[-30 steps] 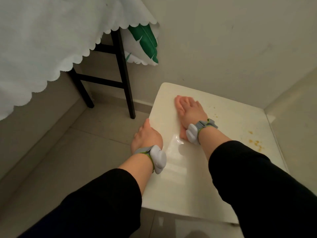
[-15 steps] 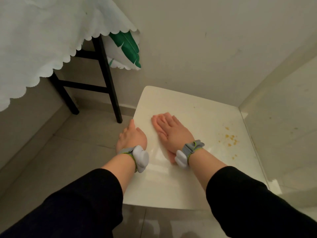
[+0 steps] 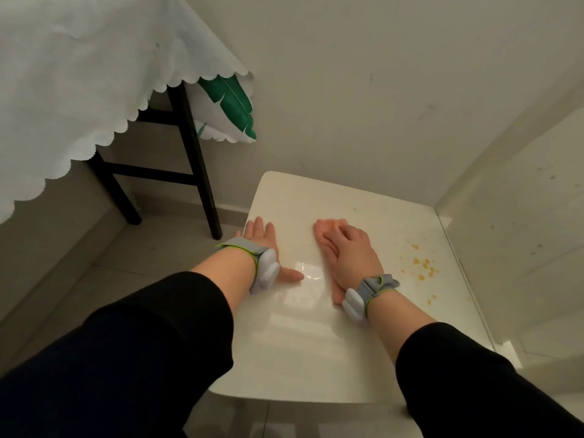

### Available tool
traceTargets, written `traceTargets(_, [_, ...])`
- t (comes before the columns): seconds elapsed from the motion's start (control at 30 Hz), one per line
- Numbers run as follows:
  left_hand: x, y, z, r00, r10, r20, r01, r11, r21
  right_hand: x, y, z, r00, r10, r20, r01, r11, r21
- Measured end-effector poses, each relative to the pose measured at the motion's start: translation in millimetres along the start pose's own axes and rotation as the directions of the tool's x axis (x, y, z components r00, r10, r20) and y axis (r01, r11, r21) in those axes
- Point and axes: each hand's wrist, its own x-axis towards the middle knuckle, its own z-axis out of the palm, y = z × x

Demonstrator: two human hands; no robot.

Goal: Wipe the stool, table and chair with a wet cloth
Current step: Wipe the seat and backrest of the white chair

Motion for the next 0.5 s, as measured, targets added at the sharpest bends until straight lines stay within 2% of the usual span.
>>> traceTargets(0.1, [2,0,9,0.999,0.007,0.034,-0.010,0.997,0.083,13,4,1,0.995,-0.059,0.077,0.059,0.998,-0.003])
traceTargets(0.27, [6,-4,14,0.999,0.033,0.038,-0.035,0.998,0.060,48,-1,10,0.985,-0.063,0.159,0.060,0.998,0.023])
traceTargets(0.5, [7,-4,17,0.999,0.038,0.020,-0.039,0.998,0.049,100,-44,29,0.937,-0.212,0.277,0.214,0.977,0.024])
